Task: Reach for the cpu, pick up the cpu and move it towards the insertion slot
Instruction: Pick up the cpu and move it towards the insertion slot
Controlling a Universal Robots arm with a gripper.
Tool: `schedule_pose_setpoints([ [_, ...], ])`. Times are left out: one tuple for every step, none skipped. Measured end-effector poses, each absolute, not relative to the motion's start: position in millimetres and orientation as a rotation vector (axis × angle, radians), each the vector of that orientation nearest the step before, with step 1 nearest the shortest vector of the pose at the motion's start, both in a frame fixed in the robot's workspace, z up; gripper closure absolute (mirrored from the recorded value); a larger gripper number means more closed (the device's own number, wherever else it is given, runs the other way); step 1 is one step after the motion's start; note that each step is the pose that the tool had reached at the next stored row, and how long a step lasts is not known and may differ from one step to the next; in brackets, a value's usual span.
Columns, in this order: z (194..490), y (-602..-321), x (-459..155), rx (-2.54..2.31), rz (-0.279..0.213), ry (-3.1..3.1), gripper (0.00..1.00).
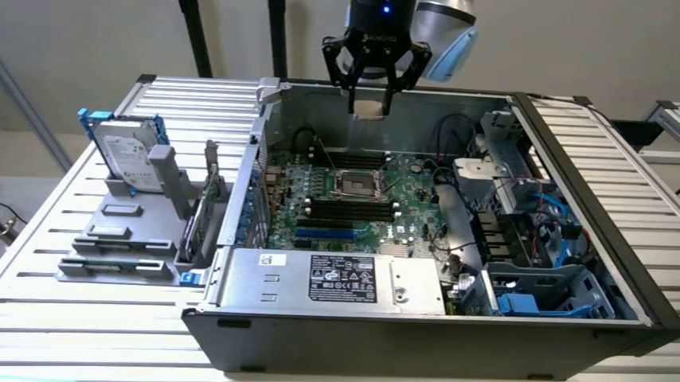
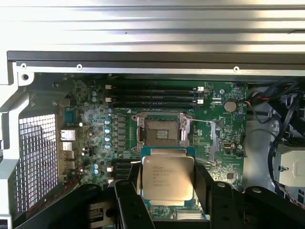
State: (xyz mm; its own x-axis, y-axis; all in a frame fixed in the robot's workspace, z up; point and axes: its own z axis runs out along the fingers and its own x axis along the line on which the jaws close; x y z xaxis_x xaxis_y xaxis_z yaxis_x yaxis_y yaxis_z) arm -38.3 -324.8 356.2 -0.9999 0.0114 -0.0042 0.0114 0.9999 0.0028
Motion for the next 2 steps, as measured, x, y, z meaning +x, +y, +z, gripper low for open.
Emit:
schedule_pose_setpoints([
  [356.2,-324.8,-38.3,0.018,0.004,3.137,0.45],
  [356.2,-324.8,-38.3,0.018,0.004,3.137,0.45],
])
